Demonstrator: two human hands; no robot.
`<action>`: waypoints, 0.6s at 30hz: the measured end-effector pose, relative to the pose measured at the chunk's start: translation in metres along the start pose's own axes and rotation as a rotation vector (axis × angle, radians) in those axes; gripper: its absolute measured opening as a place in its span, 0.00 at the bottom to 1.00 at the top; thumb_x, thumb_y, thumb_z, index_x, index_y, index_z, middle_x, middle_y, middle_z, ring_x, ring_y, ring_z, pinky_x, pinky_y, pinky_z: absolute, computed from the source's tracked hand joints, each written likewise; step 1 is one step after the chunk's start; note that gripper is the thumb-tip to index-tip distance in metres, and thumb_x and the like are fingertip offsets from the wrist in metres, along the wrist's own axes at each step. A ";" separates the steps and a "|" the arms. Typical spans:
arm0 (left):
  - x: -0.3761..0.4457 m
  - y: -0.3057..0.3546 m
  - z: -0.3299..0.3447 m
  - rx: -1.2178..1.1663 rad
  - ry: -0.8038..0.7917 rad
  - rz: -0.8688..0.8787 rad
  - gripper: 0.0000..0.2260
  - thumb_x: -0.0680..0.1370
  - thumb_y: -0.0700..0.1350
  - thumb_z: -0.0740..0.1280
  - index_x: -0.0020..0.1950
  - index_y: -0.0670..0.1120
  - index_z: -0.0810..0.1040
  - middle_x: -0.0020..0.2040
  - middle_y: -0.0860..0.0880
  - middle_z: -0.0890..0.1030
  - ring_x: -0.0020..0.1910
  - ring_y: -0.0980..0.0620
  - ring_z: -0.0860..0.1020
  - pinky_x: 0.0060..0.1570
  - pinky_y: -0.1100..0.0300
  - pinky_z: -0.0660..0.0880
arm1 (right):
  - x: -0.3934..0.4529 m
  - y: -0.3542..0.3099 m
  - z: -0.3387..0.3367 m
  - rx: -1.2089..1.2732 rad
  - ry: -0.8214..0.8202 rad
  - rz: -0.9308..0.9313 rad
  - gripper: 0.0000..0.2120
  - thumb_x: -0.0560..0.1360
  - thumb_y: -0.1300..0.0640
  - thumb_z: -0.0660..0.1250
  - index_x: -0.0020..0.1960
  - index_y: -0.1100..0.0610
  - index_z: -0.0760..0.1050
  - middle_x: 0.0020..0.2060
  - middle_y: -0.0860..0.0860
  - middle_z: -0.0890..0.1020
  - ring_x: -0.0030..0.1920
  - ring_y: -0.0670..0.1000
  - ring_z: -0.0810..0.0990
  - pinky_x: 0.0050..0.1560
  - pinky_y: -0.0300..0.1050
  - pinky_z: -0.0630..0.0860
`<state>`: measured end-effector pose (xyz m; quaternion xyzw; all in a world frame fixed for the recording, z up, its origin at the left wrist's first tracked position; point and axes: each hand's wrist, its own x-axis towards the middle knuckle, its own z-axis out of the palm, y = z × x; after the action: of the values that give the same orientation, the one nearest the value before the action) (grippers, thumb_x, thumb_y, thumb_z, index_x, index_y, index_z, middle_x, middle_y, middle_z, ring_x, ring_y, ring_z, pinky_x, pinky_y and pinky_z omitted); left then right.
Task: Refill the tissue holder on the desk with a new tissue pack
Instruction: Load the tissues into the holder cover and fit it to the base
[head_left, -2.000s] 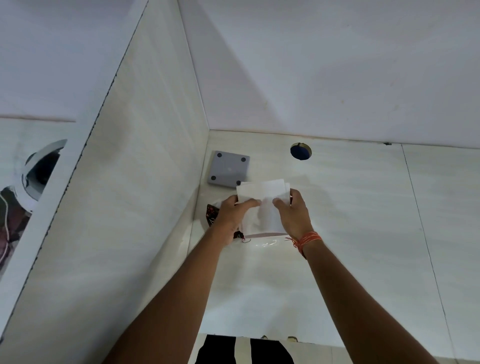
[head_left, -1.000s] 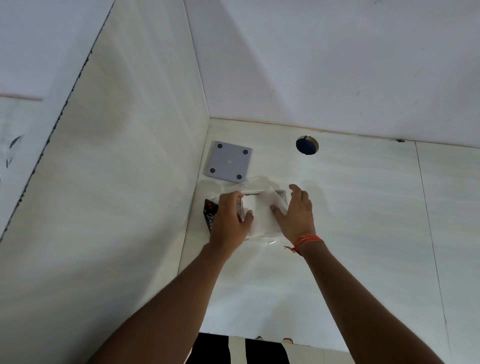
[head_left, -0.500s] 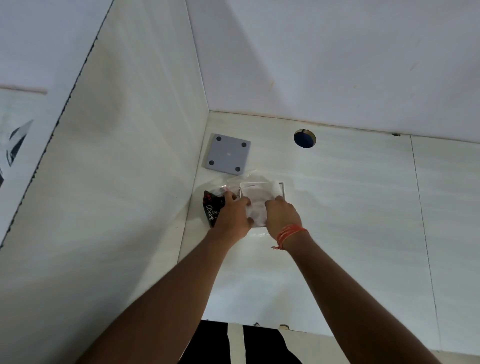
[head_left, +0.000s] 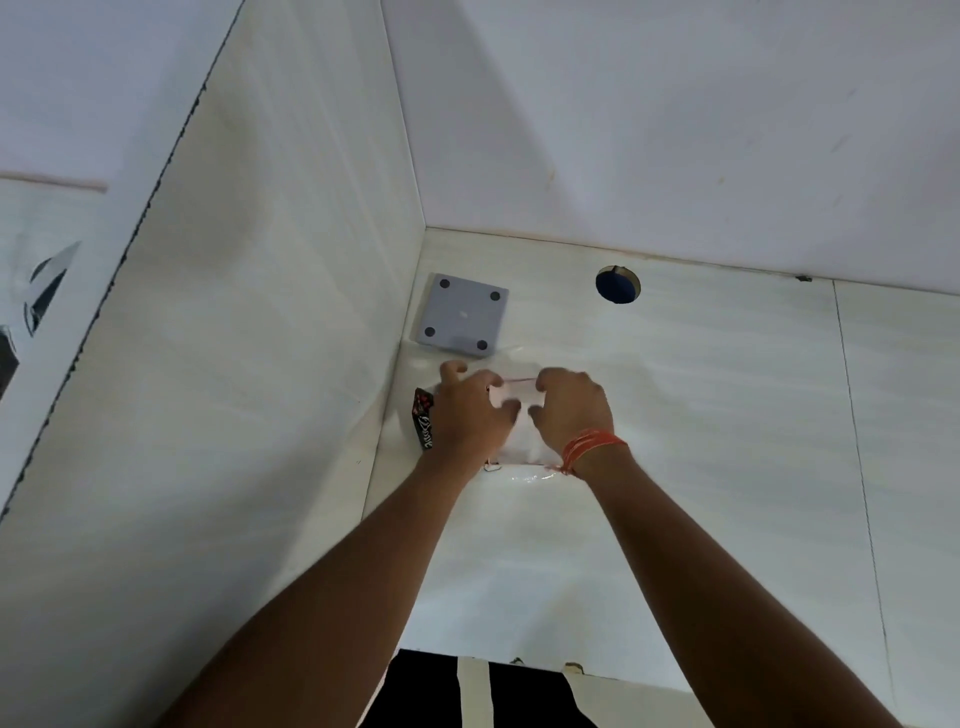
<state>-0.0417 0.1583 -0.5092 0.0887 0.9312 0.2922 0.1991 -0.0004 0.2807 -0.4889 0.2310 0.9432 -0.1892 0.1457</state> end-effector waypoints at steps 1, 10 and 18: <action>0.009 0.003 -0.006 -0.092 0.101 -0.040 0.15 0.74 0.47 0.72 0.59 0.46 0.80 0.66 0.43 0.70 0.61 0.44 0.75 0.58 0.61 0.72 | 0.008 -0.002 -0.005 0.116 0.042 0.010 0.11 0.74 0.59 0.67 0.57 0.57 0.78 0.52 0.55 0.83 0.53 0.57 0.81 0.52 0.42 0.73; 0.115 0.000 -0.038 -0.115 0.025 -0.418 0.23 0.80 0.40 0.62 0.74 0.37 0.63 0.72 0.37 0.69 0.69 0.38 0.72 0.62 0.50 0.73 | 0.103 -0.035 0.014 0.371 -0.120 0.115 0.10 0.78 0.60 0.64 0.57 0.62 0.73 0.58 0.61 0.79 0.58 0.60 0.78 0.46 0.43 0.68; 0.076 0.016 -0.065 -0.268 0.337 -0.247 0.10 0.76 0.32 0.60 0.37 0.39 0.76 0.36 0.43 0.79 0.38 0.48 0.77 0.39 0.69 0.67 | 0.076 -0.041 -0.005 0.736 0.175 0.258 0.11 0.76 0.56 0.67 0.56 0.60 0.77 0.52 0.55 0.82 0.47 0.53 0.78 0.49 0.44 0.74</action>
<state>-0.1368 0.1600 -0.4754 -0.1031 0.9079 0.3973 0.0849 -0.0866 0.2779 -0.4999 0.3994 0.7844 -0.4744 -0.0050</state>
